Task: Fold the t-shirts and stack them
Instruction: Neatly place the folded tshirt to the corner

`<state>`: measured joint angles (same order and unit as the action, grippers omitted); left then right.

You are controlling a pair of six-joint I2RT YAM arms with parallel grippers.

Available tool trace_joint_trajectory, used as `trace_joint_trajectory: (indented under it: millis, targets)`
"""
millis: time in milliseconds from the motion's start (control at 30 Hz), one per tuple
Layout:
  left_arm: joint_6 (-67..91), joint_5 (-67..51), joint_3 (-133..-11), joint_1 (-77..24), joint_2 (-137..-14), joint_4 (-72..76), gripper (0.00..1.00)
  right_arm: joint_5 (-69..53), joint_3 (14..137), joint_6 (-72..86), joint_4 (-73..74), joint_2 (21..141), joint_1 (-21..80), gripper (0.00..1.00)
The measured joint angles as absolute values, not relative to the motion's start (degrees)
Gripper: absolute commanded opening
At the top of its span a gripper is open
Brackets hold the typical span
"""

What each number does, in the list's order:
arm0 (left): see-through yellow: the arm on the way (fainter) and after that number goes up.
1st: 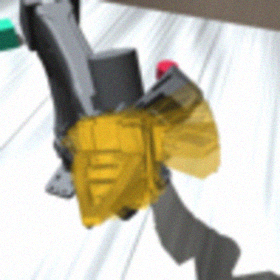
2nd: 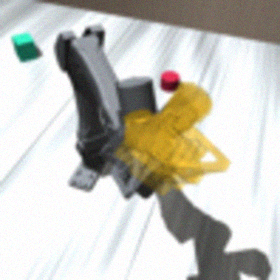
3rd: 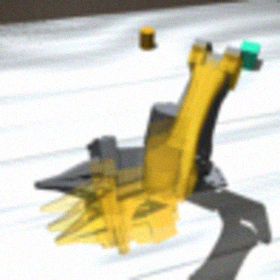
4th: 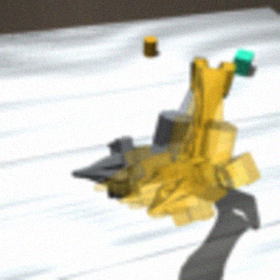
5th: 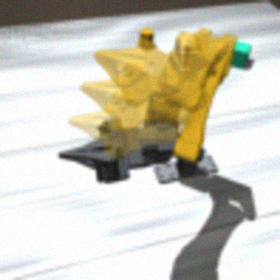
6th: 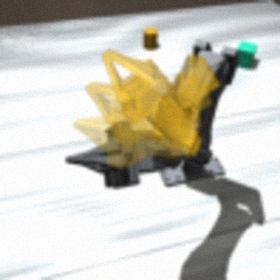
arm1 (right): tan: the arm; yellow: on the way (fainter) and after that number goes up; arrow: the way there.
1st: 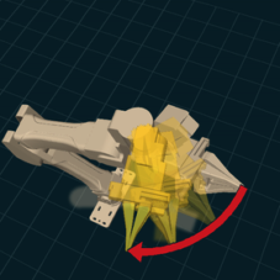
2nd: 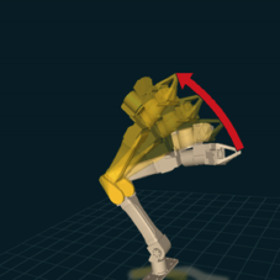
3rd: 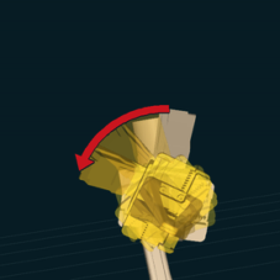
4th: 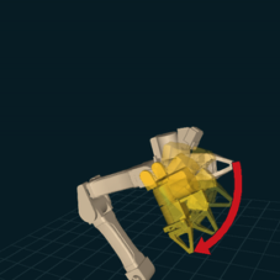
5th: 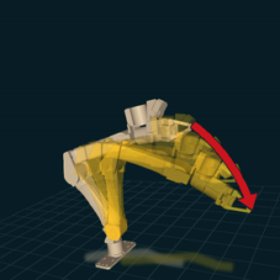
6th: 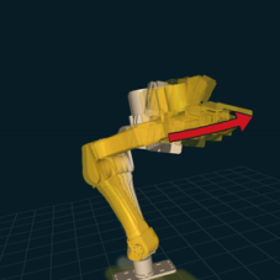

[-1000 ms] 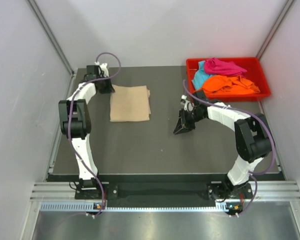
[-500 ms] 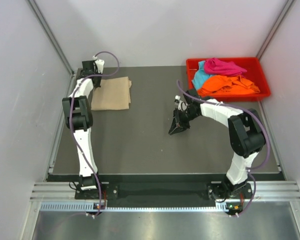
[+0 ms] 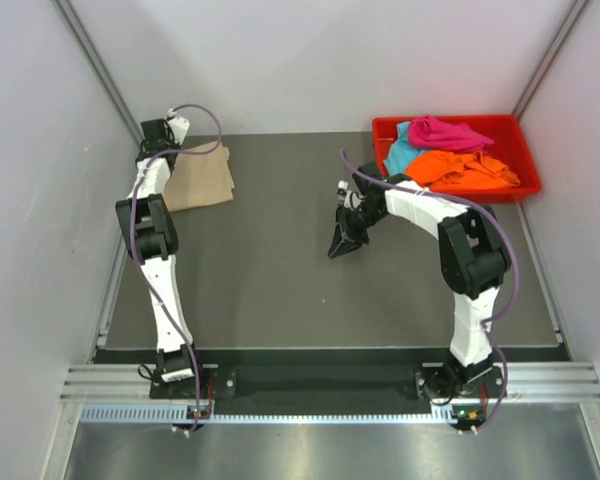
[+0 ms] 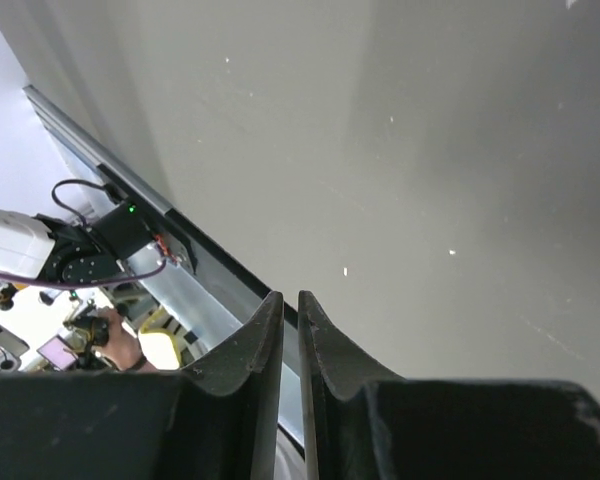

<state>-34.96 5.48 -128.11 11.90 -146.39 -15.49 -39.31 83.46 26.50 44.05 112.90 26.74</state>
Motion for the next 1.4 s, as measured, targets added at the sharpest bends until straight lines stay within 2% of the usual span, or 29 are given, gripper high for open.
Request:
trace_joint_trajectory:
  millis: [400, 767, 800, 833, 867, 900, 933, 1000, 1100, 1133, 1200, 1233, 1400]
  targets:
    - [-41.3, 5.0, -137.6, 12.5, -155.9, -7.7, 0.00, -40.0, 94.3, 24.0, 51.4, 122.6, 27.3, 0.10]
    - [-41.9, 2.6, -142.4, 13.1, -159.5, -1.3, 0.00, -40.5, 97.6, 21.6, 55.2, 125.7, 27.3, 0.08]
    - [-41.9, 2.6, -142.6, 13.2, -159.7, -0.8, 0.04, -40.5, 97.6, 21.5, 55.4, 125.7, 27.3, 0.08]
    - [-41.8, 2.6, -142.6, 13.3, -159.9, -0.2, 0.15, -40.6, 97.6, 21.4, 55.5, 125.8, 27.2, 0.08]
    - [-41.6, 2.7, -142.6, 13.4, -159.9, 0.1, 0.30, -40.6, 97.6, 21.3, 55.5, 125.8, 27.2, 0.08]
    - [-41.3, 3.1, -142.6, 13.5, -160.0, 0.1, 0.56, -40.6, 97.6, 21.2, 55.5, 125.8, 27.2, 0.08]
    - [-40.9, 3.7, -142.6, 13.5, -160.0, 0.4, 0.66, -40.6, 97.6, 21.1, 55.5, 125.8, 27.2, 0.08]
    - [-38.9, 6.5, -142.6, 13.5, -160.0, 2.0, 0.77, -40.7, 97.5, 21.1, 55.5, 125.8, 27.2, 0.08]
    - [-35.9, 11.9, -141.5, 13.0, -159.2, 3.9, 0.87, -40.7, 96.9, 21.1, 55.3, 125.7, 27.3, 0.08]
    - [-34.6, 13.9, -139.7, 12.6, -158.0, 4.1, 0.92, -40.4, 96.6, 21.0, 55.2, 125.5, 27.3, 0.08]
    - [-31.9, 16.7, -134.4, 11.9, -154.3, 4.1, 0.93, -39.5, 95.0, 20.9, 54.8, 124.1, 27.4, 0.09]
    - [-30.1, 17.8, -130.6, 11.3, -151.4, 3.8, 0.98, -38.8, 93.7, 20.8, 54.5, 122.5, 27.5, 0.09]
    - [-18.1, 17.0, -108.4, 5.0, -131.4, 3.5, 0.99, -34.5, 78.8, 21.6, 49.5, 104.5, 28.2, 0.10]
